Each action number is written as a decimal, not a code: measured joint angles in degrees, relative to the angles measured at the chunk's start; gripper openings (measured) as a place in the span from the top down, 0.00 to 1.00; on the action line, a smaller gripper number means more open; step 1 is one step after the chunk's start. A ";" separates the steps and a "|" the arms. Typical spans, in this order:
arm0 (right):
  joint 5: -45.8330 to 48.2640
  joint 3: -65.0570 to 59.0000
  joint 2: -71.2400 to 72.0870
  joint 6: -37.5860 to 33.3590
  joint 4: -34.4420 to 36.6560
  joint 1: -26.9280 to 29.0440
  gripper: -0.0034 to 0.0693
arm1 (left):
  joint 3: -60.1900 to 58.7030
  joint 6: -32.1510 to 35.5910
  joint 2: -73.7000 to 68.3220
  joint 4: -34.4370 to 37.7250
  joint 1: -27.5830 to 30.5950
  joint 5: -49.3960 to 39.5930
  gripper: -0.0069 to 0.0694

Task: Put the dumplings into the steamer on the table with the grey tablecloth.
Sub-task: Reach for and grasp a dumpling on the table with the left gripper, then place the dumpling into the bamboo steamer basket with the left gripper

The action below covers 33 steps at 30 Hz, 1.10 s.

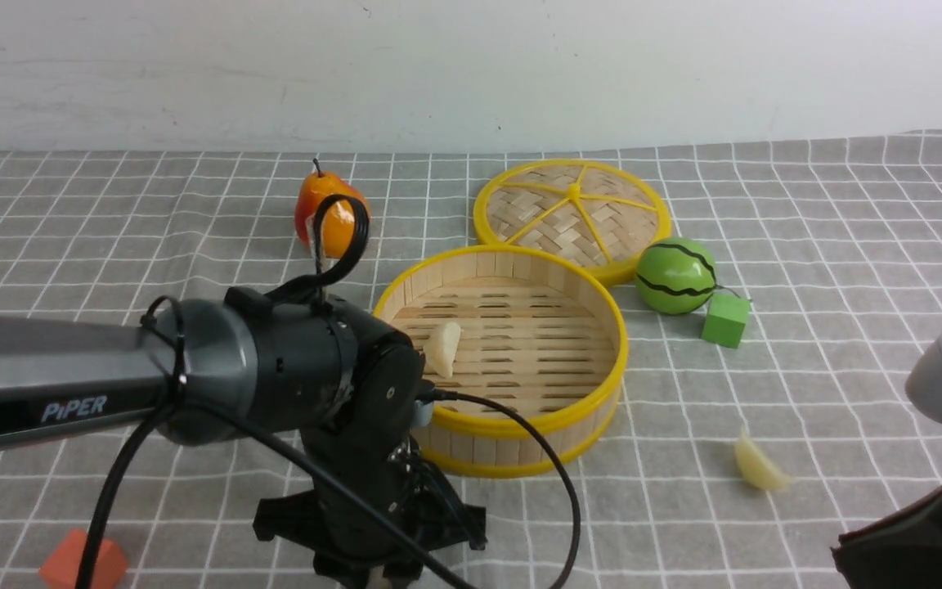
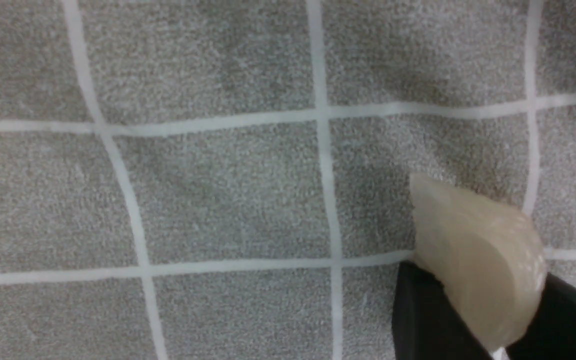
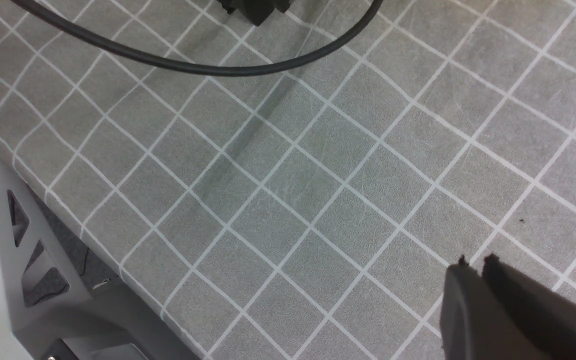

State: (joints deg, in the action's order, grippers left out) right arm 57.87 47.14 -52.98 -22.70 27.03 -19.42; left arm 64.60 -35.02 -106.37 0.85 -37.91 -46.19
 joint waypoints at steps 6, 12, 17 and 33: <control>0.30 0.00 0.00 0.00 0.00 0.00 0.89 | 0.00 0.58 1.08 0.80 -0.06 -0.25 0.66; 0.30 0.00 0.00 0.00 0.00 0.00 0.89 | -0.05 0.58 4.75 -0.51 -0.06 -1.78 0.66; 0.30 0.00 0.00 -0.19 0.00 0.00 0.88 | 2.78 2.91 6.31 -0.85 -0.06 -5.34 0.66; -0.30 0.00 -0.16 3.31 -5.18 0.00 0.87 | 43.13 11.12 -12.81 -4.16 2.76 -15.52 0.66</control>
State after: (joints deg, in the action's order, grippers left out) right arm 57.57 47.14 -53.14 -19.39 21.86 -19.42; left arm 107.73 -23.90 -119.19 -3.32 -35.15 -61.71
